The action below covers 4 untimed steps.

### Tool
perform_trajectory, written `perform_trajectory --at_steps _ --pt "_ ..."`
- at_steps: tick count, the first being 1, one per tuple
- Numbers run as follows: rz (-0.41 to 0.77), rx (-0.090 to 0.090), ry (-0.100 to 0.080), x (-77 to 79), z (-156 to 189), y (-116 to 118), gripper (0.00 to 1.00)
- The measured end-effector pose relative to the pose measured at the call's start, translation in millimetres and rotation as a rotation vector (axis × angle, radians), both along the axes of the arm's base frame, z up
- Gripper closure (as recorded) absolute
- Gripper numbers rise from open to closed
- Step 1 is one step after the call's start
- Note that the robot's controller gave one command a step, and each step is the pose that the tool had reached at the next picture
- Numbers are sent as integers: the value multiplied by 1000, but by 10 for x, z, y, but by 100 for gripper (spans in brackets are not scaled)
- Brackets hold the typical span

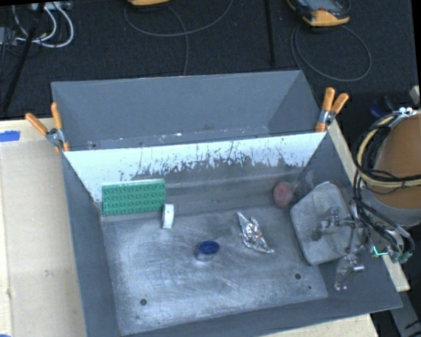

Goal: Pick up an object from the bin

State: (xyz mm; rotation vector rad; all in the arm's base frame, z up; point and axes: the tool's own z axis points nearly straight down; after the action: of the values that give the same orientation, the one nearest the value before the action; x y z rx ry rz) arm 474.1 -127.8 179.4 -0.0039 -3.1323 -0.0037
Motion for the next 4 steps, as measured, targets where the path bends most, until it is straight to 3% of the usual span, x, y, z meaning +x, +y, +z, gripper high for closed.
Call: perform_trajectory --at_steps 1,2,3,4 --pt "70 15 -9 636 -910 -157 0" --pt "160 -2 -11 534 -1077 483 0" --pt "244 -3 -12 950 -1068 994 0" --pt "244 -2 -11 948 -1054 994 100"
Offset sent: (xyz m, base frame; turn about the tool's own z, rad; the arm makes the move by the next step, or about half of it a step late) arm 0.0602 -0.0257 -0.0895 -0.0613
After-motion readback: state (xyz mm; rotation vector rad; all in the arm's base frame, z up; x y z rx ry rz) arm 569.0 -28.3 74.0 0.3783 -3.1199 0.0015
